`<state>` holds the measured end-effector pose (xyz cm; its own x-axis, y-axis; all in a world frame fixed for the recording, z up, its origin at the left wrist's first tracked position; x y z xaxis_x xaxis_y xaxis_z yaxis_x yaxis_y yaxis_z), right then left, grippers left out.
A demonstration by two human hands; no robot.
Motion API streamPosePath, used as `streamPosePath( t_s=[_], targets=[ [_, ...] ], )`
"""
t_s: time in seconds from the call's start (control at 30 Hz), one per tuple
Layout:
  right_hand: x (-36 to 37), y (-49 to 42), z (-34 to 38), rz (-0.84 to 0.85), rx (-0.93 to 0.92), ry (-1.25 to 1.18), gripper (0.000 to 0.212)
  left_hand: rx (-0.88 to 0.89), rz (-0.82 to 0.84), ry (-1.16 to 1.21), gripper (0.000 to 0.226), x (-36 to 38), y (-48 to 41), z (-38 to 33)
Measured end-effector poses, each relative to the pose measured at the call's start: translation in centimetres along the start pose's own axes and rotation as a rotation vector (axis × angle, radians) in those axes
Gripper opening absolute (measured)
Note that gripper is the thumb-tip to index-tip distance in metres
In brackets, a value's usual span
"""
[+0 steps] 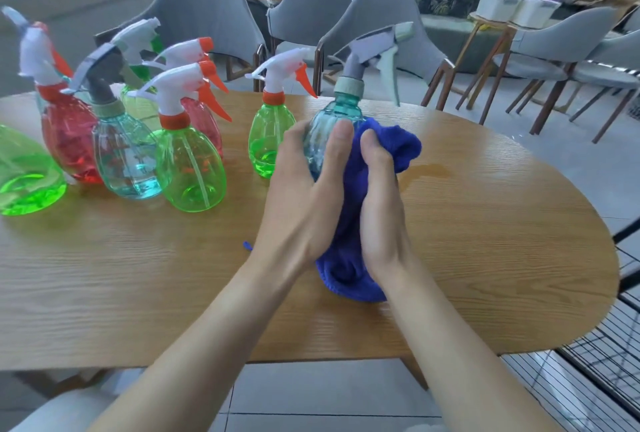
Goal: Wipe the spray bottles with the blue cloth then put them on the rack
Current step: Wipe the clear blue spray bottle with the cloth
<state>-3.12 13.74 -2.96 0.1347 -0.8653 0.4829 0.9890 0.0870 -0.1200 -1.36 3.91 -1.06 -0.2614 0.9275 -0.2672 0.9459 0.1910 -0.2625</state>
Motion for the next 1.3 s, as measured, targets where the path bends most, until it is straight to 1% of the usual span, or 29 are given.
streamPosePath(
  t_s=[0.07,0.1,0.17,0.23,0.3,0.37,0.43,0.47,0.5,0.53,0.6,0.67,0.7,0.8,0.83,0.9,0.97,1.0,1.07,1.13,1.17,1.23,1.3],
  targets=[
    [-0.1,-0.2,-0.2,-0.011,0.028,-0.074,0.055,-0.073,0.019,0.084,0.064,-0.2,-0.2,0.4],
    [-0.4,-0.4,-0.1,-0.033,0.020,-0.105,0.054,-0.094,0.040,0.118,0.065,-0.1,-0.1,0.5],
    [-1.2,-0.6,0.1,-0.051,0.044,-0.234,0.049,-0.130,0.089,0.156,0.057,0.4,0.2,0.9],
    [-1.2,-0.4,0.1,-0.018,0.080,-0.340,0.045,-0.150,0.095,0.167,0.051,0.6,0.0,1.2],
    [-0.6,-0.1,-0.7,-0.032,0.087,-0.300,0.044,-0.181,0.034,0.222,0.057,0.3,-0.4,1.5],
    [0.1,0.2,-1.7,-0.061,0.057,-0.146,0.047,-0.192,-0.071,0.286,0.067,-0.3,-1.0,1.8],
    [0.7,0.3,-2.4,-0.019,0.014,0.024,0.048,-0.172,-0.146,0.257,0.073,-0.9,-1.2,2.1],
    [0.7,0.3,-2.4,0.010,-0.002,0.069,0.047,-0.161,-0.147,0.246,0.074,-0.9,-1.2,2.1],
    [0.5,0.3,-2.1,0.020,-0.015,0.076,0.044,-0.161,-0.114,0.243,0.076,-0.8,-1.3,2.1],
    [0.2,0.2,-1.6,0.013,-0.010,0.047,0.039,-0.165,-0.064,0.237,0.077,-0.6,-1.3,2.3],
    [-0.1,0.1,-0.8,0.005,0.042,-0.070,0.025,-0.153,0.011,0.211,0.069,-0.1,-1.4,2.5],
    [-0.2,0.0,-0.6,-0.004,0.090,-0.126,0.014,-0.124,0.030,0.122,0.065,0.2,-1.7,2.6],
    [-0.2,0.0,-0.6,-0.022,0.093,-0.116,0.013,-0.118,0.033,0.081,0.065,0.3,-1.9,2.8],
    [-0.8,-0.3,-0.3,-0.085,-0.016,0.028,0.019,-0.122,0.029,0.000,0.051,0.0,-1.8,2.3],
    [-1.1,-0.5,0.0,-0.101,-0.067,0.105,0.022,-0.109,0.007,0.020,0.045,-0.3,-1.8,1.9],
    [-1.5,-0.8,0.5,-0.134,-0.166,0.310,0.032,-0.096,-0.035,0.132,0.038,-1.0,-2.1,1.0],
    [-1.3,-0.6,0.8,-0.158,-0.247,0.542,0.048,-0.104,-0.022,0.211,0.036,-1.4,-2.5,-0.1],
    [-1.1,-0.3,0.9,-0.159,-0.289,0.617,0.055,-0.110,-0.017,0.217,0.036,-1.4,-2.8,-0.5],
    [-0.6,0.2,1.2,-0.141,-0.362,0.690,0.061,-0.121,-0.066,0.243,0.035,-1.4,-3.2,-1.2],
    [-0.2,0.3,1.9,-0.084,-0.413,0.777,0.065,-0.172,-0.092,0.364,0.022,-1.2,-3.4,-1.4],
    [-0.2,0.2,2.1,-0.040,-0.411,0.819,0.070,-0.203,-0.082,0.412,0.021,-1.1,-3.4,-1.3],
    [-0.4,-0.1,2.1,0.044,-0.316,0.811,0.074,-0.208,-0.029,0.398,0.021,-0.9,-3.5,-1.4],
    [-0.8,-0.5,2.3,0.110,-0.186,0.698,0.062,-0.182,0.022,0.363,0.020,-0.7,-3.2,-1.5]
  ],
)
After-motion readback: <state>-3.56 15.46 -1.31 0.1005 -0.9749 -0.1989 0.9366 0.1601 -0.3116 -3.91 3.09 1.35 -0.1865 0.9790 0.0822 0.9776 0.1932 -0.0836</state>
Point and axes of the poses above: each hand's wrist, its own y-axis away from the middle knuckle, its own x-axis out of the palm, z = x × y, the point moved 4 cm from there along -y, towards the middle knuckle, and after that the axes turned 7 degrees about -y, right-handed, at the moved point
